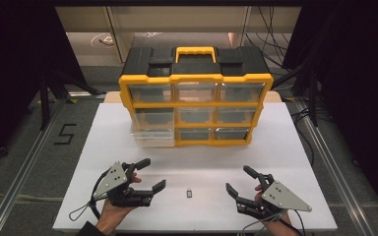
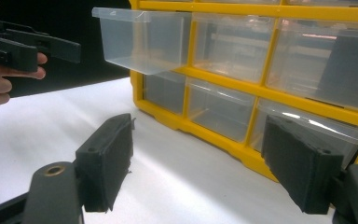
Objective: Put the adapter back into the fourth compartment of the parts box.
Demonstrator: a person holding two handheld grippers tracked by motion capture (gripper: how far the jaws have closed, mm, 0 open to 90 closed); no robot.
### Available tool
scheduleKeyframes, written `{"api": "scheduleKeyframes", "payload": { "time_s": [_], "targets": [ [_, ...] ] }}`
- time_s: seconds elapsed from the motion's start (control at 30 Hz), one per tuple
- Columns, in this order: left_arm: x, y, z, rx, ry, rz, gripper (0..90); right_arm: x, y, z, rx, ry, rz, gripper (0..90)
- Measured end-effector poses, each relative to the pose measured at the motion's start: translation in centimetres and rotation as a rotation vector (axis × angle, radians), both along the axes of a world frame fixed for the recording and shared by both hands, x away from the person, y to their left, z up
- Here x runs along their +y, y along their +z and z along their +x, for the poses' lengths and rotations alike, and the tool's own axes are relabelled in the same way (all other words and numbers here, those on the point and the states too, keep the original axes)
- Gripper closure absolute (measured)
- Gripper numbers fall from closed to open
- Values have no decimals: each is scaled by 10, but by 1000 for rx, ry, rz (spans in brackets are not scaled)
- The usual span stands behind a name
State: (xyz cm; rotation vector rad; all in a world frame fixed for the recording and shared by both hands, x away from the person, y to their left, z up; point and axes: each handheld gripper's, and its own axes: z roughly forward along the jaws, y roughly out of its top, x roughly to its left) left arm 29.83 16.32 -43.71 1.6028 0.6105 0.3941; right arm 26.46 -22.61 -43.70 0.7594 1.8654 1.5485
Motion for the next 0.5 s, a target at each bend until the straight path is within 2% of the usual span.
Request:
{"api": "scheduleKeyframes", "payload": {
  "time_s": [0.17,0.47,0.5],
  "targets": [
    [-3,0,0,-1,-14,12,149,0,0,0,1,-1,1,259],
    [-11,-1,1,32,-46,36,147,0,0,0,1,-1,-1,259],
    [-13,-1,2,32,-48,52,147,0,0,0,1,0,-3,259]
  ]
}}
